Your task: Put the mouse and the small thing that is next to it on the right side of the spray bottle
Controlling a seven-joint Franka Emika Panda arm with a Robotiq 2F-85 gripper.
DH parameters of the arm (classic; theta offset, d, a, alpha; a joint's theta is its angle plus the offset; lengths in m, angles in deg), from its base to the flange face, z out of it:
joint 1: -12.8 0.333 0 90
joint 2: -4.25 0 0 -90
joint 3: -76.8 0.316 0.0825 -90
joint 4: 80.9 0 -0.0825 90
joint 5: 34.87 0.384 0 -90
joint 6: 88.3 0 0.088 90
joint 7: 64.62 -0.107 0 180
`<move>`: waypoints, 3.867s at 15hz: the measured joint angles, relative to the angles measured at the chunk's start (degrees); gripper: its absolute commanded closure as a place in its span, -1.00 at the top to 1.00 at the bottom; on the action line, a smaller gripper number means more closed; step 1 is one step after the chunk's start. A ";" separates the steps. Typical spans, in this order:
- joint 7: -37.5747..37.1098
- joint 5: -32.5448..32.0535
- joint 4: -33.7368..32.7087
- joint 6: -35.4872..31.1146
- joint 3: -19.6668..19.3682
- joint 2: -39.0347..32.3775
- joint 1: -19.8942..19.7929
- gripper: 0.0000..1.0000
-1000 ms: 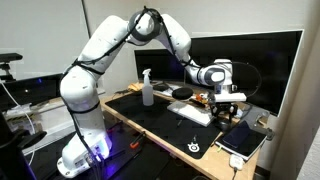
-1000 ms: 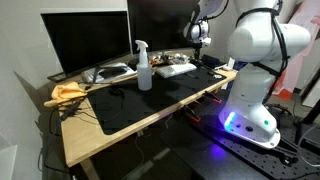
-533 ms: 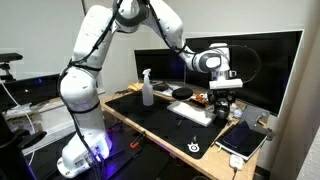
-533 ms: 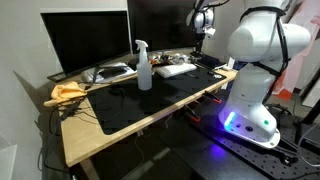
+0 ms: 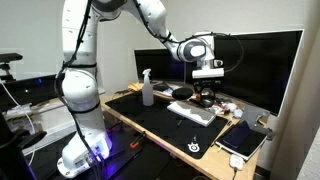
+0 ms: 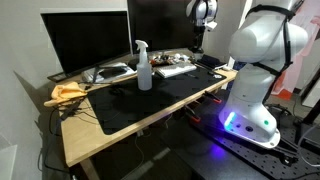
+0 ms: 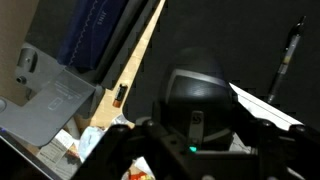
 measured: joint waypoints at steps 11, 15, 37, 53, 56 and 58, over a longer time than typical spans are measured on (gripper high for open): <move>-0.72 -0.32 3.22 -0.07 -0.29 2.36 1.59 -0.12; -3.71 -4.51 5.70 -0.08 0.12 2.38 5.65 -0.12; -16.74 -6.94 20.42 -1.91 7.47 9.02 16.17 -0.12; -31.95 8.74 33.17 -16.55 16.19 7.58 24.70 -0.12; -41.40 4.65 33.42 -16.91 16.48 7.24 26.78 -0.12; -47.52 2.03 33.41 -16.91 16.51 6.96 27.82 -0.12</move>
